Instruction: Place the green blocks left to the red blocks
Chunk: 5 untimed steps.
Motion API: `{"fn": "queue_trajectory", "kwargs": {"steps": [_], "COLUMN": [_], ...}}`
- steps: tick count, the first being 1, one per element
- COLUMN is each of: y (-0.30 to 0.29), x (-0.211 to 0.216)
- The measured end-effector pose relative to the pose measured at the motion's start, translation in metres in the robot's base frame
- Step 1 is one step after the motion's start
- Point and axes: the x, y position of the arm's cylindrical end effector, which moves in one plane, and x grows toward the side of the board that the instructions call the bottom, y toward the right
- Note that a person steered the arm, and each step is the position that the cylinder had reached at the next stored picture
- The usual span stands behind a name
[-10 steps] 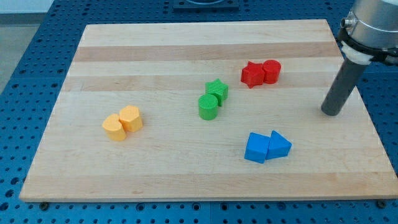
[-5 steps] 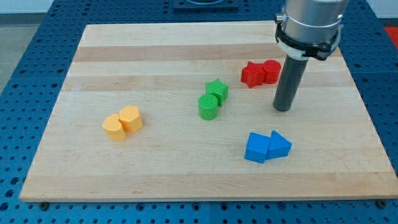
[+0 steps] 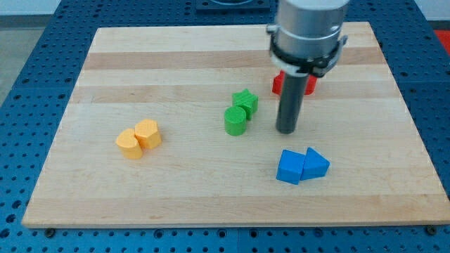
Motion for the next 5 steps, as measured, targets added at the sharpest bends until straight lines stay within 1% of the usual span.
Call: {"fn": "queue_trajectory", "kwargs": {"steps": [1,2,4,5], "y": [-0.037,-0.057,-0.082,-0.084], "x": [0.015,0.019,0.012,0.003]}}
